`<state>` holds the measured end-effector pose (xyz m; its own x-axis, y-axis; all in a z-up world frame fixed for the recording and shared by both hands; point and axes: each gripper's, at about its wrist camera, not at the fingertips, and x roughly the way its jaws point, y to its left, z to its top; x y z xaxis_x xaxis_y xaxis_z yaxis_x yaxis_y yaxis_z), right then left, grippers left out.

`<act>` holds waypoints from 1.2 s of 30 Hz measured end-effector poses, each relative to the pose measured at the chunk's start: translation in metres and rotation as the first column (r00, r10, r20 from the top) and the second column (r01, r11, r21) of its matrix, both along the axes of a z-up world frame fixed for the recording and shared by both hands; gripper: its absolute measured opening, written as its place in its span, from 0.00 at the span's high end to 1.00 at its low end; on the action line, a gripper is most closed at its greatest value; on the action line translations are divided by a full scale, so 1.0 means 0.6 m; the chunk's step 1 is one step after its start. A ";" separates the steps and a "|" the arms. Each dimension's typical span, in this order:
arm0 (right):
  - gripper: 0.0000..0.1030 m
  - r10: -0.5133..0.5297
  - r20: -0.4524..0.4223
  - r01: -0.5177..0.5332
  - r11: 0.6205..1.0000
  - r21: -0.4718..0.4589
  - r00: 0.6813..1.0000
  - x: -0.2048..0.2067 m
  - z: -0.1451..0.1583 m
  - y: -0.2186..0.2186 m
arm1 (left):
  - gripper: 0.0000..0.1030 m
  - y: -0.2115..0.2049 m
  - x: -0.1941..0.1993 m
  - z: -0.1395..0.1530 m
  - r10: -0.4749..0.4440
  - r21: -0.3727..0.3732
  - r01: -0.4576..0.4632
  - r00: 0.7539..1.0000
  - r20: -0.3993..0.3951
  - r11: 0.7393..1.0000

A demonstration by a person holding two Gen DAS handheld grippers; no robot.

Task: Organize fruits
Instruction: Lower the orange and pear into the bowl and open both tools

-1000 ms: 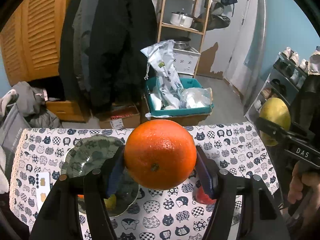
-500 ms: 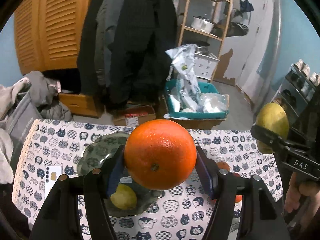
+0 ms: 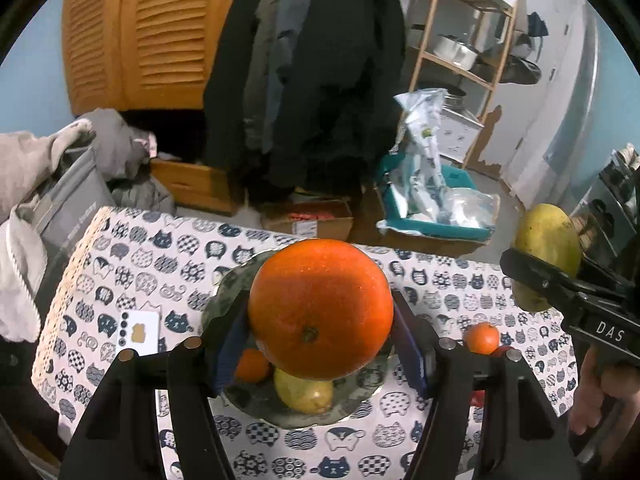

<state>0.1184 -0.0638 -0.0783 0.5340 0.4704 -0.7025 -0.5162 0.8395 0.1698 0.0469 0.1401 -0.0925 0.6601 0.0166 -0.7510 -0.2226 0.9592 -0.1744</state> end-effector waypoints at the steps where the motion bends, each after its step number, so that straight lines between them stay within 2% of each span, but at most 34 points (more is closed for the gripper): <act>1: 0.25 0.007 -0.009 -0.007 1.000 -0.001 1.000 0.002 -0.004 0.011 | 0.34 0.008 -0.001 -0.005 0.009 -0.002 -0.009 1.000 -0.007 1.000; 14: 0.25 0.064 -0.065 -0.067 0.997 -0.031 0.996 0.021 -0.052 0.117 | 0.34 0.076 0.023 -0.064 0.059 -0.014 -0.060 0.995 -0.085 0.998; 28: 0.25 0.074 -0.191 -0.088 0.994 -0.068 0.979 0.063 -0.158 0.171 | 0.34 0.121 0.076 -0.193 0.089 -0.029 -0.098 0.971 -0.223 0.995; 32: 0.25 0.075 -0.201 -0.096 0.991 -0.098 0.977 0.069 -0.188 0.177 | 0.34 0.124 0.085 -0.230 0.083 -0.047 -0.100 0.959 -0.273 0.994; 36: 0.25 0.082 -0.216 -0.111 0.986 -0.124 0.973 0.074 -0.215 0.185 | 0.34 0.122 0.093 -0.252 0.089 -0.029 -0.102 0.947 -0.308 0.994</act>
